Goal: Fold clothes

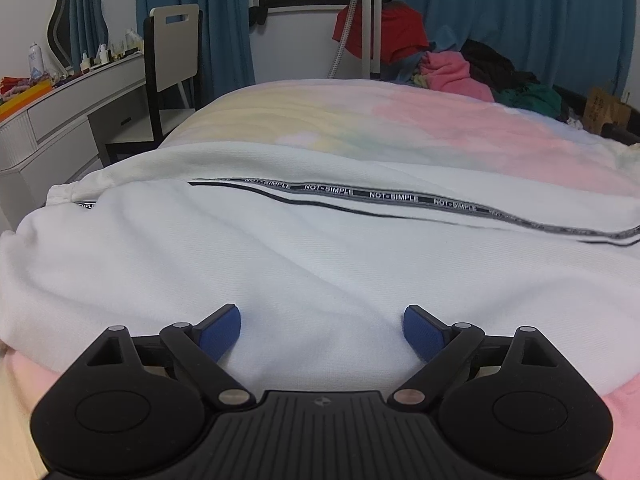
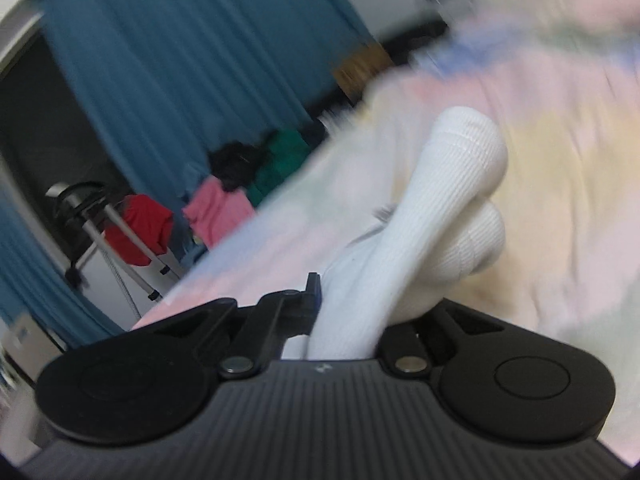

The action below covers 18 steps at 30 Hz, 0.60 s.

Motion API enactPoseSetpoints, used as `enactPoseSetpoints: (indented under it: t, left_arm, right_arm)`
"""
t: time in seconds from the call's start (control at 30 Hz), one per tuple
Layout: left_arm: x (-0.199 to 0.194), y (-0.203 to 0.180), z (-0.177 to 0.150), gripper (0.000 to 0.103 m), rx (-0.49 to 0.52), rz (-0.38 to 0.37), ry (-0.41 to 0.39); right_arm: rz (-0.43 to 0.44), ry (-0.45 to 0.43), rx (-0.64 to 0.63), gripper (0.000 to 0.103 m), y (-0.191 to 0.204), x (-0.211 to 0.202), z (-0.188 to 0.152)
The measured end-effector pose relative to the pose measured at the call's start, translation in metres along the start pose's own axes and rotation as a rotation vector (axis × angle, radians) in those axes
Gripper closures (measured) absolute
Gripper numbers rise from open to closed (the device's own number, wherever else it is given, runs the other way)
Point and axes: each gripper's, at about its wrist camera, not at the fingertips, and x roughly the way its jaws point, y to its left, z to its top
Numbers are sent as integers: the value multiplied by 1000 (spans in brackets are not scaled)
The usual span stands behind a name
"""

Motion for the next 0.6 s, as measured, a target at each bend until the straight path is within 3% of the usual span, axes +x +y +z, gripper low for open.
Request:
enactPoseSetpoints:
  t: [0.1,0.17,0.3,0.37,0.53,0.6]
  left_arm:
    - [-3,5,4,13,-14,-13,-9]
    - [-8,9,7,13,-25,-14,-27]
    - [-22,21,13,13,-65,-7,-79]
    - [-29,30,15,13,-110,-19,-91]
    - [-39,47,14,13,-198,-25,-103]
    - [-42,52,13,13,-230,-40,-108]
  right_arm:
    - [39,-111,-209,92,57,-23,5]
    - [109,-175,-389,92,104,-44,-9]
    - [283,-216,-740,92,189,-77,-75]
    - [353,-175,-906,92,216,-84,-123]
    - [493,75,-1267,92,227,-78,-238]
    - [479,68,-1328,92,222,-79,-254]
